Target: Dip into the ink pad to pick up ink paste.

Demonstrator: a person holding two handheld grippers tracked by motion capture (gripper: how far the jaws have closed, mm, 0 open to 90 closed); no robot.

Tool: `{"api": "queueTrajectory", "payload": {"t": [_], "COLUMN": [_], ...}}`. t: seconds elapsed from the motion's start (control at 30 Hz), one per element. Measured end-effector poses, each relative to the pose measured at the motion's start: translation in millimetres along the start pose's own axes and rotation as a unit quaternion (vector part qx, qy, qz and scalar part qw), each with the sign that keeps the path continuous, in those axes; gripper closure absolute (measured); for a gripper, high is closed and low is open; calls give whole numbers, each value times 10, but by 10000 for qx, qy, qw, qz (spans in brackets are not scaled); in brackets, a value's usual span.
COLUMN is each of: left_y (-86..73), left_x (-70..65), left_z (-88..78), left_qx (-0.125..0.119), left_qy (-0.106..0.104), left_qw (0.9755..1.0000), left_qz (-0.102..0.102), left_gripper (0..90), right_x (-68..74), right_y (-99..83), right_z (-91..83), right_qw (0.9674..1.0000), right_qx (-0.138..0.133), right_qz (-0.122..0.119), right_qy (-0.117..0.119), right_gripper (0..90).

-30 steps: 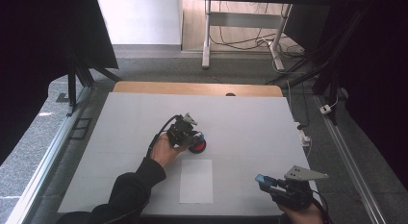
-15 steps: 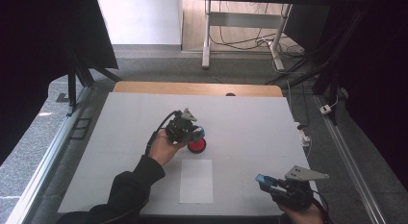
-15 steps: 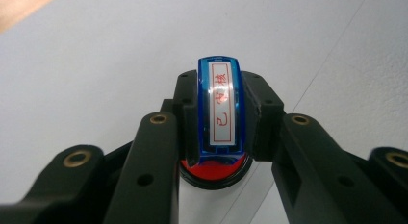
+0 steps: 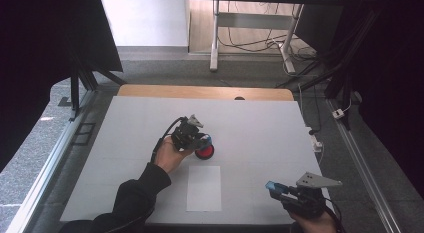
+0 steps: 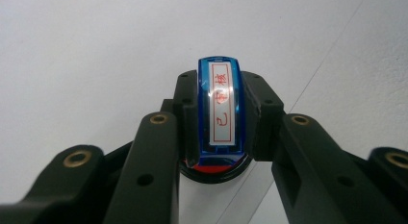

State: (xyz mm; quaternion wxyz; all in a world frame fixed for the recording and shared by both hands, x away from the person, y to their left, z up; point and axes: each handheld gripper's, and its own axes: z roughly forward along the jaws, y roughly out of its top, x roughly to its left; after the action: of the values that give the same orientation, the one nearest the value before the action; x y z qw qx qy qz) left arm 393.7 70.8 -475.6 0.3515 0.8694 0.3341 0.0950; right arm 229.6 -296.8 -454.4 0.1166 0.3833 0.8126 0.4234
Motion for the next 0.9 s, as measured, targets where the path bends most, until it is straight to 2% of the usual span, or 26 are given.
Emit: {"api": "queueTrajectory", "payload": {"t": [0.27,0.53,0.6,0.67,0.8,0.87,0.9], "left_y": [-36,-34,-26,-11,21,27,27], "left_x": [34,18,-8,-78,-201,-202,-188], "left_z": [75,104,105,112,129,131,132], "left_qx": [78,157,198,247,376,402,378], "left_qy": [-43,-23,44,221,533,538,494], "left_qw": [9999,9999,9998,9992,9966,9965,9972], "left_qz": [-145,-47,43,218,512,500,417], "left_gripper": [705,708,708,709,709,709,709], "right_x": [-2,-4,-1,-1,-1,2,3], "right_y": [0,0,1,2,3,3,3], "right_z": [2,2,3,3,4,5,6], "right_qw": [10000,10000,10000,10000,10000,10000,10000], "right_qx": [-1,2,6,29,39,44,45], "right_qz": [12,28,17,3,-2,-14,-17], "right_qy": [10,10,0,-15,-13,-14,-17], "right_gripper": [678,678,679,679,679,679,679]}}
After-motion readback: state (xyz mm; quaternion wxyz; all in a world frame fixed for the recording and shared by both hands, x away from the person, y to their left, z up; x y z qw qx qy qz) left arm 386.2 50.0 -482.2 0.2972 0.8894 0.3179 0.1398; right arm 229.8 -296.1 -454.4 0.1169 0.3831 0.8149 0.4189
